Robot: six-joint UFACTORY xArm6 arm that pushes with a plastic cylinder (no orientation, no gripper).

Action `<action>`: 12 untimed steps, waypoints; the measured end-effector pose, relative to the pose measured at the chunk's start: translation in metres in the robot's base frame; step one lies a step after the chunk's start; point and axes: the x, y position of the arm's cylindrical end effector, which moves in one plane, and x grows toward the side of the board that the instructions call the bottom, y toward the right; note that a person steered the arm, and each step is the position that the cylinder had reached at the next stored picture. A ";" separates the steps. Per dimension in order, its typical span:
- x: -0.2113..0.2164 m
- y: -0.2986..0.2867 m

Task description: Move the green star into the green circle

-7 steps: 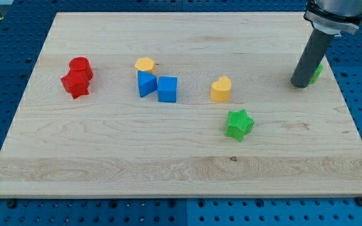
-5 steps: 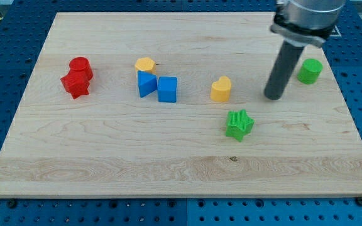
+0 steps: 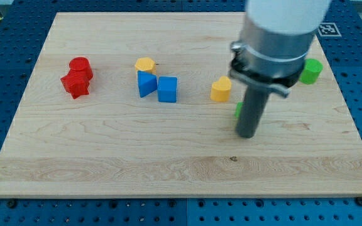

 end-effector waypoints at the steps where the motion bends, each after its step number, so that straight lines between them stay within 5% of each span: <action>1: -0.030 0.046; 4: -0.021 -0.038; 5: -0.036 -0.032; 7: -0.056 0.077; 12: -0.092 0.028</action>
